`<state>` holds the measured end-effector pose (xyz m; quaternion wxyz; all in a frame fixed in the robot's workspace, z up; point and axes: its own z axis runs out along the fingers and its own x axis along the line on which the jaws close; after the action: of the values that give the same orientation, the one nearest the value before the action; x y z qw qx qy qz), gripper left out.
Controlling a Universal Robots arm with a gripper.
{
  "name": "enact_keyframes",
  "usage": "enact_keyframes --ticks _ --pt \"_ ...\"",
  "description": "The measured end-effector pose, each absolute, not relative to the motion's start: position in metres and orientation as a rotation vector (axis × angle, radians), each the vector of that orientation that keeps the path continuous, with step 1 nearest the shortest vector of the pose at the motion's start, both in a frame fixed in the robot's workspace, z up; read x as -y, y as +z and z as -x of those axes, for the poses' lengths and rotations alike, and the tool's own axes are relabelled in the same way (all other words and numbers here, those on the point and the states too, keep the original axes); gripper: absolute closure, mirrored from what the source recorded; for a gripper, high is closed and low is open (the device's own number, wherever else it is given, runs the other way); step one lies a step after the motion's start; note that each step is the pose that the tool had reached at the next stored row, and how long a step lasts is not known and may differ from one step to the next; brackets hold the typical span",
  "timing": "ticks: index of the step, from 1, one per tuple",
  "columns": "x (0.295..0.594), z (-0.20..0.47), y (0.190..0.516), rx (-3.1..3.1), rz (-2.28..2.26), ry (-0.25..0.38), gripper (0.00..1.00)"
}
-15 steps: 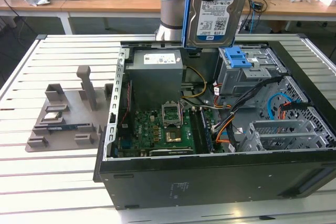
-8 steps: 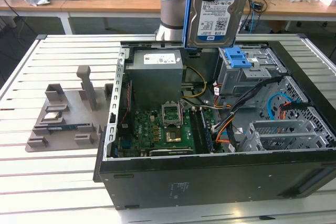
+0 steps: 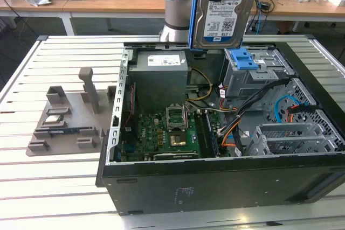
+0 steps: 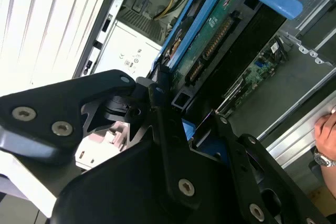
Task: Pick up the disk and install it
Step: 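Pick up the disk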
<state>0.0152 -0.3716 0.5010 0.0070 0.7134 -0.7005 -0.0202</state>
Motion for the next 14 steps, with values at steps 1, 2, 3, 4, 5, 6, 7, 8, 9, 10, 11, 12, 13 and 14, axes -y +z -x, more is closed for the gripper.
enact_keyframes --ticks 1,2,3,4,5,6,7,8,9,10,11,12,13,14 --pt "0.372 -0.017 0.501 2.191 -2.231 -0.063 0.63" --pt "0.373 -0.018 0.501 2.191 -2.231 -0.063 0.63" --pt "0.375 -0.018 0.501 2.191 -2.231 -0.063 0.63" --pt "0.376 -0.018 0.501 2.191 -2.231 -0.063 0.63" --pt "0.378 -0.018 0.501 2.191 -2.231 -0.063 0.63" --pt "0.38 -0.018 0.501 2.191 -2.231 -0.063 0.63" --pt "0.382 -0.018 0.501 2.191 -2.231 -0.063 0.63" --pt "0.383 -0.018 0.501 2.191 -2.231 -0.063 0.63" --pt "0.385 -0.018 0.501 2.191 -2.231 -0.063 0.63" --pt "0.388 -0.018 0.501 2.191 -2.231 -0.063 0.63" --pt "0.39 -0.018 0.501 2.191 -2.231 -0.063 0.63" --pt "0.391 -0.018 0.501 2.191 -2.231 -0.063 0.63" --pt "0.394 -0.018 0.501 2.191 -2.231 -0.063 0.63" --pt "0.395 -0.018 0.501 2.191 -2.231 -0.063 0.63"
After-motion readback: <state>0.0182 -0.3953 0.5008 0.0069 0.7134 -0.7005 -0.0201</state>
